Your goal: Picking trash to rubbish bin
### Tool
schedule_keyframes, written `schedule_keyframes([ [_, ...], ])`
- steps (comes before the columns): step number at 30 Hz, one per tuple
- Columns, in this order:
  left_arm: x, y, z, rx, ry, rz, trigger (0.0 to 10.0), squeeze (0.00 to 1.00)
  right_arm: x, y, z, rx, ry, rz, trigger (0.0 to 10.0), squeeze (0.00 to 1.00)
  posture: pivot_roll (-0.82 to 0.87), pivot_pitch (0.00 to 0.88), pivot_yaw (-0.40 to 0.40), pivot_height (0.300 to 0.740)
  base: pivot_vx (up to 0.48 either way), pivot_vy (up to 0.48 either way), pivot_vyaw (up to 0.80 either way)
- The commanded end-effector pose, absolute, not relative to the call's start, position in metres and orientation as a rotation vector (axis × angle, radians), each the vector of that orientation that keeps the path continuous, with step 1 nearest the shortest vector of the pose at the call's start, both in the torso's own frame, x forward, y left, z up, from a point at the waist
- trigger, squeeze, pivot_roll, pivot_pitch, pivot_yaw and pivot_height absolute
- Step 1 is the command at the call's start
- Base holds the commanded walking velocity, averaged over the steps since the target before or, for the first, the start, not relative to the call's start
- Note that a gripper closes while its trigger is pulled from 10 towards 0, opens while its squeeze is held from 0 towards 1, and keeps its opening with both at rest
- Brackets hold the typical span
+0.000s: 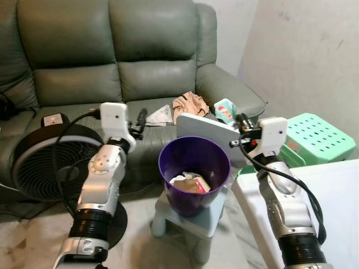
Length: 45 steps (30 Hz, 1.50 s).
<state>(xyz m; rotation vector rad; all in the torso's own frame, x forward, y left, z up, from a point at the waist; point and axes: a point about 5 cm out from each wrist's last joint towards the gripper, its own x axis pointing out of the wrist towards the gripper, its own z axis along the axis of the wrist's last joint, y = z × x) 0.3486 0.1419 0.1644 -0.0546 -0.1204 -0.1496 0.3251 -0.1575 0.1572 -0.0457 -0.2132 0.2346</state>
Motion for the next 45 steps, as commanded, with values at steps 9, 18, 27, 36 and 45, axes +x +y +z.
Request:
schedule_keyframes([
  [9, 0.344, 0.137, 0.159, -0.048, -0.109, -0.130, 10.0, 0.00, 0.341, -0.157, 0.153, -0.110, -0.147, 0.260, 10.0, 0.00, 0.10, 0.014, -0.064, 0.715, 0.000, 0.000, 0.00],
  [18, 0.326, 0.111, 0.155, -0.051, -0.162, -0.131, 10.0, 0.00, 0.367, -0.151, 0.164, -0.173, -0.128, 0.333, 10.0, 0.00, 0.14, 0.056, -0.126, 0.715, 0.000, 0.000, 0.00],
  [27, 0.294, 0.073, 0.151, -0.074, -0.178, -0.195, 10.0, 0.00, 0.384, -0.135, 0.176, -0.184, -0.113, 0.434, 10.0, 0.00, 0.19, 0.112, -0.204, 0.715, 0.000, 0.000, 0.00],
  [36, 0.276, 0.065, 0.147, -0.118, -0.152, -0.159, 10.0, 0.00, 0.394, -0.113, 0.180, -0.222, -0.076, 0.487, 10.0, 0.00, 0.23, 0.162, -0.263, 0.715, 0.000, 0.000, 0.00],
  [45, 0.271, 0.065, 0.149, -0.125, -0.147, -0.136, 10.0, 0.00, 0.398, -0.099, 0.173, -0.215, -0.008, 0.485, 10.0, 0.00, 0.25, 0.176, -0.271, 0.715, 0.000, 0.000, 0.00],
])
